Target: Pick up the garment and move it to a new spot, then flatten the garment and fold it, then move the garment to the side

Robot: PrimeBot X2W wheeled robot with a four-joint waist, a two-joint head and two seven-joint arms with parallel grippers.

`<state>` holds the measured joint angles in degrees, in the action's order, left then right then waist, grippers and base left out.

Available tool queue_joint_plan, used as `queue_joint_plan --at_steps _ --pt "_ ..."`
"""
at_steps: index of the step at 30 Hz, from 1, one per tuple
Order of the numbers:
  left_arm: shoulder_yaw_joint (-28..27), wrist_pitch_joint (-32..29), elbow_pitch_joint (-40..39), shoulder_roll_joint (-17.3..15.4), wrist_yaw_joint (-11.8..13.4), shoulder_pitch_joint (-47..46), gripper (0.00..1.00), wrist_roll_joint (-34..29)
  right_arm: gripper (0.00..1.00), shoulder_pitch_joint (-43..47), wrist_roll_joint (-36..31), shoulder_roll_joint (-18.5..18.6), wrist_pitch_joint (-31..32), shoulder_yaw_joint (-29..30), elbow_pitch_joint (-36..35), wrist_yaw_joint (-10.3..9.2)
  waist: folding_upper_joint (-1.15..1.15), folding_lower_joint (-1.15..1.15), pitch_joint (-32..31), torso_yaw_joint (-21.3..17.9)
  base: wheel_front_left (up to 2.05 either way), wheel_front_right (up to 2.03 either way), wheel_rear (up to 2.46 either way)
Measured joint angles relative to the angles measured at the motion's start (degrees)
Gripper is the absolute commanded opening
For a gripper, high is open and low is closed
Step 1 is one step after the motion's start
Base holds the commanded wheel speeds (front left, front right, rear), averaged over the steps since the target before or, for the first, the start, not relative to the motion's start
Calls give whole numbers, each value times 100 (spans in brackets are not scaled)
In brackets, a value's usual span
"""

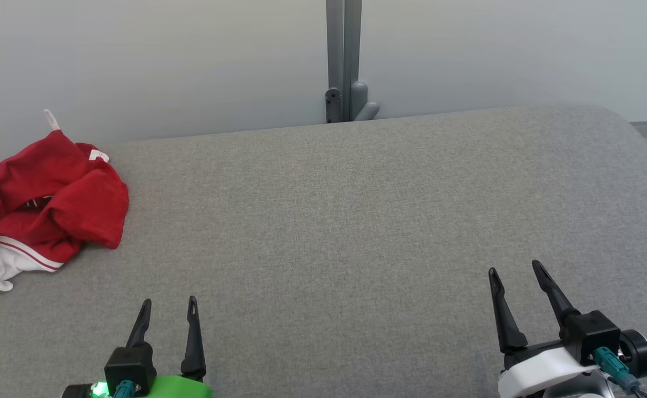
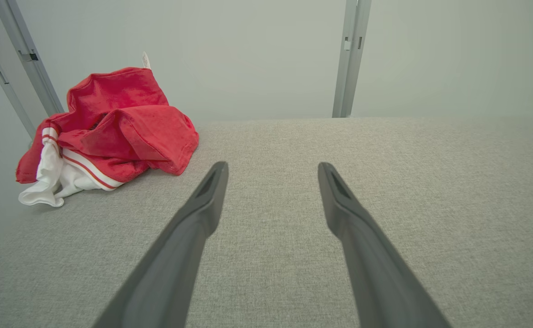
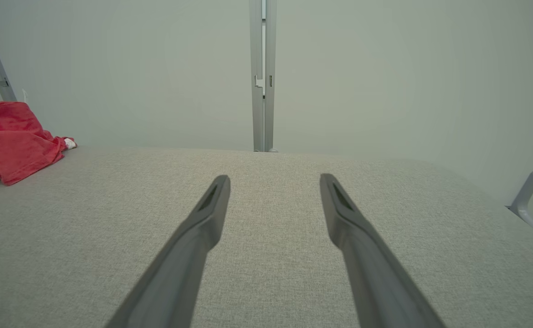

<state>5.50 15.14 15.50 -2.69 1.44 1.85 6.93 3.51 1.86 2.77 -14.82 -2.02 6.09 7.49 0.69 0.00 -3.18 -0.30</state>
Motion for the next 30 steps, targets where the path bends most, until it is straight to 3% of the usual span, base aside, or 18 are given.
queue_joint_plan --at_steps 17,23,30 --pt "14 1 31 0 8 -3 100 -10 100 37 46 0 -1 83 -21 0 0 0 9 142 0 0 0" --pt "-7 1 -26 0 10 -34 100 -62 100 76 75 0 -10 129 -60 0 0 0 19 489 0 0 0" --pt "-111 2 -77 0 0 -48 100 -119 100 81 131 -1 -11 77 -85 1 0 0 31 1180 0 0 0"
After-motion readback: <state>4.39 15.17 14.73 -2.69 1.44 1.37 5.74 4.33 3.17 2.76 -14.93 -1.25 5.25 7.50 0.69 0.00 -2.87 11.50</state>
